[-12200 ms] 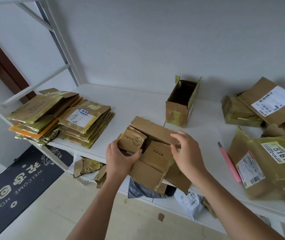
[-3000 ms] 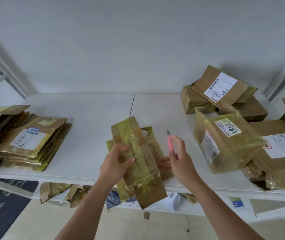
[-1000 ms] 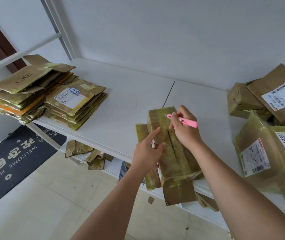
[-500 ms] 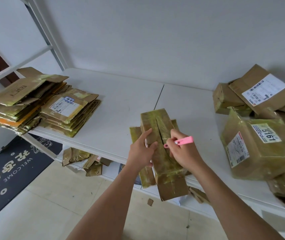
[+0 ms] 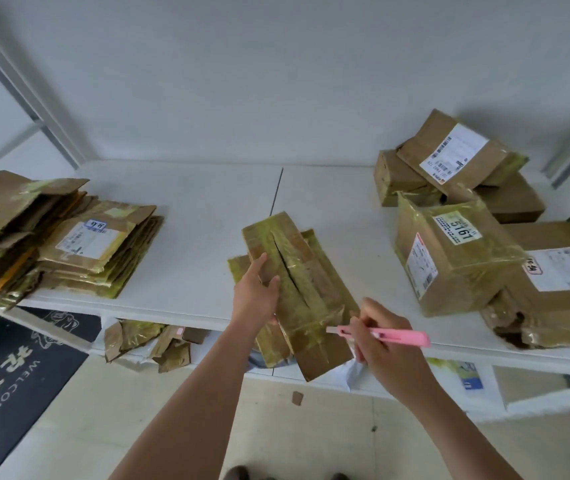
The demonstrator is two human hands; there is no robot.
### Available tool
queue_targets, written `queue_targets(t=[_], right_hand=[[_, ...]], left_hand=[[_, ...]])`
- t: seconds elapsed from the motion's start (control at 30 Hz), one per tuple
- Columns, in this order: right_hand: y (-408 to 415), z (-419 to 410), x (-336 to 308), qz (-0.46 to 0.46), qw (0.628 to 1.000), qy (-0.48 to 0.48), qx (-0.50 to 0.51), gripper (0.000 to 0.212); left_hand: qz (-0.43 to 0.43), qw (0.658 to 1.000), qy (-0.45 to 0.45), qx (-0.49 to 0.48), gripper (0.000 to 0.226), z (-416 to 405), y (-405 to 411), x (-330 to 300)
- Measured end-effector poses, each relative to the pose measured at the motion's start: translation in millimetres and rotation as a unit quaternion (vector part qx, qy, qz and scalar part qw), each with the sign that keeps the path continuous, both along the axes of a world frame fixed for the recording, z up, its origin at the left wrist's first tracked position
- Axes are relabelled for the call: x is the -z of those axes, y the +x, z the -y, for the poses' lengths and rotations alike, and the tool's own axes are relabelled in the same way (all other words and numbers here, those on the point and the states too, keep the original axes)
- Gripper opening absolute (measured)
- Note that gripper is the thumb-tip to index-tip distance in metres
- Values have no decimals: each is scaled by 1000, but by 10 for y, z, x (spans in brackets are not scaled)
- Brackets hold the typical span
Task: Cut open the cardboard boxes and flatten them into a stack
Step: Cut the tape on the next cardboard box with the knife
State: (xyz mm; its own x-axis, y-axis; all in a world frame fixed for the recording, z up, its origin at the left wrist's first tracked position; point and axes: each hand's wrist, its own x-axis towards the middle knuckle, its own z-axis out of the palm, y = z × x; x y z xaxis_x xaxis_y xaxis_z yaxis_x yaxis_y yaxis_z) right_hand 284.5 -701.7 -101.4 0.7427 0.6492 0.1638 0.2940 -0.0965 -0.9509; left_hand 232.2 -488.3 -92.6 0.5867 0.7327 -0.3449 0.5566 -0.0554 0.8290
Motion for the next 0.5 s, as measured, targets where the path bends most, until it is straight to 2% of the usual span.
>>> queue_targets(t=[0.07,0.13,0.2,0.27,0.37,0.43,0.5], right_hand=[[26,145,-15,-55,996,36,55,37],[62,250,-31,-91,984,74,136,30],[112,261,-46,-102,968,94,208,26],[152,220,-34,-111,957,110,246,20],[121,116,21,-158,946,136,249,13],[50,23,53,-218,926,178,253,16],[-29,-59,50,-267,899,218,269,16]], left_hand=[[-1,1000,-17,-10,59,40,45,-22],[-32,999,-18,17,67,87,102,-52],[-116,988,54,83,79,110,159,-81],[-217,946,200,137,83,115,201,-96],[-200,875,356,259,78,93,228,-110],[-191,828,393,351,63,52,242,-41],[-208,816,387,375,58,38,235,26]])
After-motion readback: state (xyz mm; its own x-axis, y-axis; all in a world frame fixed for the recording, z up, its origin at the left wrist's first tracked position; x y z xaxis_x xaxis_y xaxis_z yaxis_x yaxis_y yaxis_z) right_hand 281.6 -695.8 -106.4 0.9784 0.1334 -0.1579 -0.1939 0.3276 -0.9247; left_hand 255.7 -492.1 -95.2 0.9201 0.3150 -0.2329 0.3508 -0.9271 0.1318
